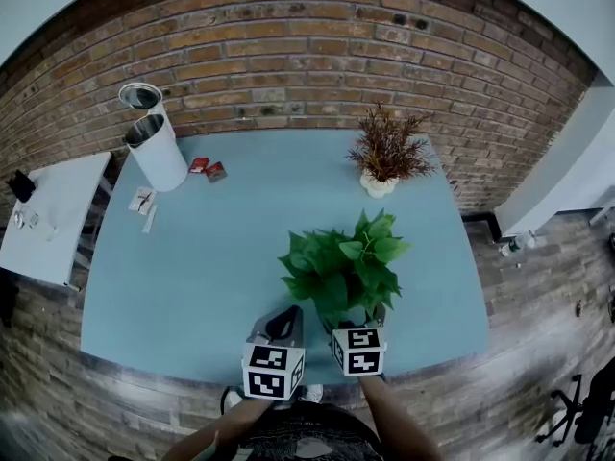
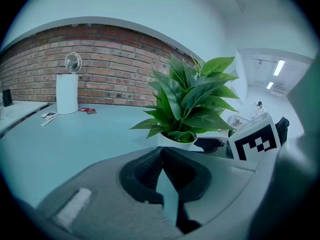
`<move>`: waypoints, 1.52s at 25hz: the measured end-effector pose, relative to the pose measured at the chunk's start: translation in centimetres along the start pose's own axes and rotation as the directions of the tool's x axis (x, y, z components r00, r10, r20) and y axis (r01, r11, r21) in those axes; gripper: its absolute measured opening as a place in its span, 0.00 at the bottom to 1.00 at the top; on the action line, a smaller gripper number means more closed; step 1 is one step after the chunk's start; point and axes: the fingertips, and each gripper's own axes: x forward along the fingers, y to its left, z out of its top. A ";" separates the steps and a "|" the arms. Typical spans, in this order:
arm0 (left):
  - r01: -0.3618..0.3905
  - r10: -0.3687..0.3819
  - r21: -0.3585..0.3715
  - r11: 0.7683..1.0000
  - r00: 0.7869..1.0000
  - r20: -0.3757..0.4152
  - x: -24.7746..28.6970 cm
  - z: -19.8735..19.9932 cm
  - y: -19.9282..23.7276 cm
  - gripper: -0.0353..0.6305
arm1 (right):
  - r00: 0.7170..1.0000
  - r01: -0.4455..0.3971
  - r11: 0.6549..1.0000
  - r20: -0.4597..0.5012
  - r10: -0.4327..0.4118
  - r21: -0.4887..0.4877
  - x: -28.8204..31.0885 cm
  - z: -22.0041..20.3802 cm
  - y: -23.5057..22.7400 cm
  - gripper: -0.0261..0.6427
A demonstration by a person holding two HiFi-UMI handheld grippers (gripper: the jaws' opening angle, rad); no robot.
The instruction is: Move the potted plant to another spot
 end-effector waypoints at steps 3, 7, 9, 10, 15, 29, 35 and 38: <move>0.024 -0.024 0.011 1.000 1.000 -0.004 -0.6 -0.1 0.2 0.05 | 0.999 0.042 0.999 -0.008 -0.042 0.013 -1.0 -0.4 0.0 0.63; 0.047 -0.047 0.016 0.999 0.999 -0.011 -1.7 -0.4 0.9 0.05 | 0.998 0.069 0.997 -0.013 -0.069 0.036 -2.2 -0.9 1.0 0.55; 0.057 -0.057 0.019 0.998 0.998 -0.011 -2.3 -0.5 1.3 0.05 | 0.997 0.079 0.996 -0.010 -0.079 0.037 -2.7 -0.9 1.8 0.50; 0.063 -0.063 0.022 0.998 0.998 -0.010 -2.6 -0.6 1.5 0.05 | 0.997 0.083 0.996 -0.006 -0.083 0.038 -2.9 -0.8 2.2 0.48; 0.086 -0.086 0.032 0.996 0.996 -0.002 -4.2 -0.9 2.7 0.05 | 0.997 0.073 0.996 0.010 -0.074 0.050 -3.7 -0.1 5.4 0.40; 0.083 -0.085 0.043 0.996 0.996 0.042 -9.3 -1.0 8.8 0.05 | 0.994 -0.047 0.999 0.095 0.045 0.018 -4.0 4.2 17.8 0.18; 0.050 -0.052 0.017 0.999 0.996 0.066 -11.5 -0.6 12.1 0.05 | 0.987 -0.109 0.994 0.117 0.109 -0.003 -3.4 5.9 22.5 0.05; 0.035 -0.036 0.017 0.999 0.997 0.074 -12.2 -0.7 13.3 0.05 | 0.984 -0.139 0.990 0.109 0.138 -0.004 -2.8 6.0 24.2 0.05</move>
